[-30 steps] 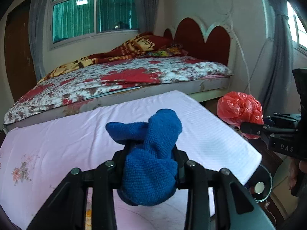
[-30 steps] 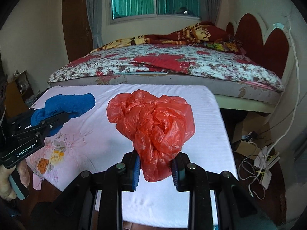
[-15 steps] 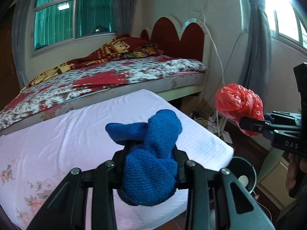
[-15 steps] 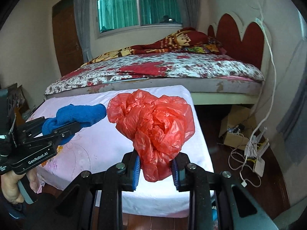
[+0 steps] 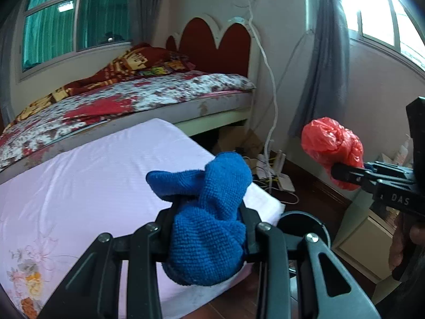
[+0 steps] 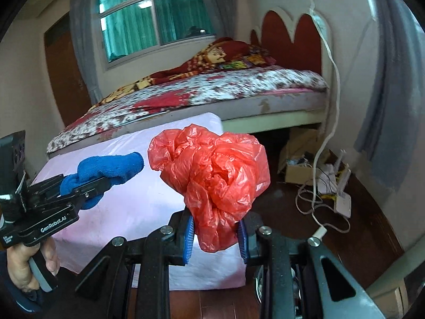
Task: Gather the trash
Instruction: 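Lift and carry the glove and red bag with both tools over the bin, then open both tools to drop the glove and red bag into the bin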
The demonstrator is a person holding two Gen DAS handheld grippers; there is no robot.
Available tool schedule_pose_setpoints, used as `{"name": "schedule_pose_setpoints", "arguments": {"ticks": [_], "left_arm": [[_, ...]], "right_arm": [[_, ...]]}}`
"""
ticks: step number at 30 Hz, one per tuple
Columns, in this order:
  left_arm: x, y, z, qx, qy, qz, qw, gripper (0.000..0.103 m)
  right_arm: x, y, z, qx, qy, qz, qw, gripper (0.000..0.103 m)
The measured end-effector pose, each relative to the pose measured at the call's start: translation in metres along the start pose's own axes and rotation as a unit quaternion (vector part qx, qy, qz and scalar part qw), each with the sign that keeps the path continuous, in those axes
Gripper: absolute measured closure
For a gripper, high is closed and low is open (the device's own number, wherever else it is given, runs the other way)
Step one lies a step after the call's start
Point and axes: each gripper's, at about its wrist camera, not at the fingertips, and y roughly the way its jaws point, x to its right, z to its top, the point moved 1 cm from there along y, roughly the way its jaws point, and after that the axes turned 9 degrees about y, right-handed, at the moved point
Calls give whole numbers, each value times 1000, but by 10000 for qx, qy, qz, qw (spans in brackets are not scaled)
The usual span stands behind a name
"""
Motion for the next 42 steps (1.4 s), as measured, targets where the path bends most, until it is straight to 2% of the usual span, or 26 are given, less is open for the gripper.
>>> {"name": "schedule_pose_setpoints", "arguments": {"ticks": [11, 22, 30, 35, 42], "left_arm": [[66, 25, 1, -177, 333, -608, 9974, 67], [117, 64, -16, -663, 648, -1117, 9894, 67], [151, 96, -30, -1058, 835, -1470, 9799, 67], [174, 121, -40, -1327, 1031, -1599, 9727, 66], [191, 161, -64, -1857, 1018, -1759, 9614, 66]], "right_arm": [[62, -14, -17, -100, 432, -519, 9977, 74], [129, -5, -57, -574, 754, -1153, 9888, 74], [168, 2, -85, -1041, 677, -1530, 9804, 74], [185, 22, -102, -1389, 657, -1630, 9746, 74], [213, 54, -129, -1887, 614, -1764, 9641, 74]]}}
